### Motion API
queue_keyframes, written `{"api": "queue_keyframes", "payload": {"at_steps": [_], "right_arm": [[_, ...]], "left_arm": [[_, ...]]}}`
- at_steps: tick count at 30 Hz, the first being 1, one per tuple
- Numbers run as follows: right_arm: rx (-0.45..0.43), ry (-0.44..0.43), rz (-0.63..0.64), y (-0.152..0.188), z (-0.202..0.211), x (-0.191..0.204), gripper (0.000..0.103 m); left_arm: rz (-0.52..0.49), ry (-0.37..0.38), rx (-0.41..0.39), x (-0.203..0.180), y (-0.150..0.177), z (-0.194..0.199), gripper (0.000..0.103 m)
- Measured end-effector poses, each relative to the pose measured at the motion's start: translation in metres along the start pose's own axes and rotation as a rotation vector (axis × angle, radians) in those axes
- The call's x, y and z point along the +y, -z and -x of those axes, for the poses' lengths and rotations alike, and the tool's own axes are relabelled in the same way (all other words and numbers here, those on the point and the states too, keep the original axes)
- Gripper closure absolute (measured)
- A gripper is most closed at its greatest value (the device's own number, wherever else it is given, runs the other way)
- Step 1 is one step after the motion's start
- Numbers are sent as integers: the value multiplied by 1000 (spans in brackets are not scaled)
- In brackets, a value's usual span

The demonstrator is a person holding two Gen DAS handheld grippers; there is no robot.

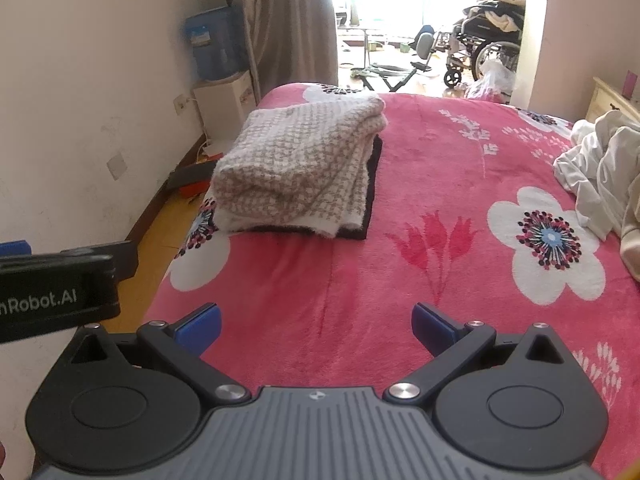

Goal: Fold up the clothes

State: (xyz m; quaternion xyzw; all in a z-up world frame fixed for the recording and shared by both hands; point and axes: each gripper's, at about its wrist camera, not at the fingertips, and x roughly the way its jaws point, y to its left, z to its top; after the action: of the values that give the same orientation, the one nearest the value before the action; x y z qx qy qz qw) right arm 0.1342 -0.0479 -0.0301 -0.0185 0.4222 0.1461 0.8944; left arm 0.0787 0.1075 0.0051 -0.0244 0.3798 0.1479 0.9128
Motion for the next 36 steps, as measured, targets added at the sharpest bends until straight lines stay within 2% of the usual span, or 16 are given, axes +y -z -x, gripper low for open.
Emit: {"api": "queue_keyframes", "payload": {"at_steps": [11,36], "right_arm": [[-15,43,21,-1,-1,8,0],[-16,40,46,0,-1,17,0]], "left_arm": [[30,44,-24,6,1,0,0],[43,57,-28,12,2,-1,0]]}}
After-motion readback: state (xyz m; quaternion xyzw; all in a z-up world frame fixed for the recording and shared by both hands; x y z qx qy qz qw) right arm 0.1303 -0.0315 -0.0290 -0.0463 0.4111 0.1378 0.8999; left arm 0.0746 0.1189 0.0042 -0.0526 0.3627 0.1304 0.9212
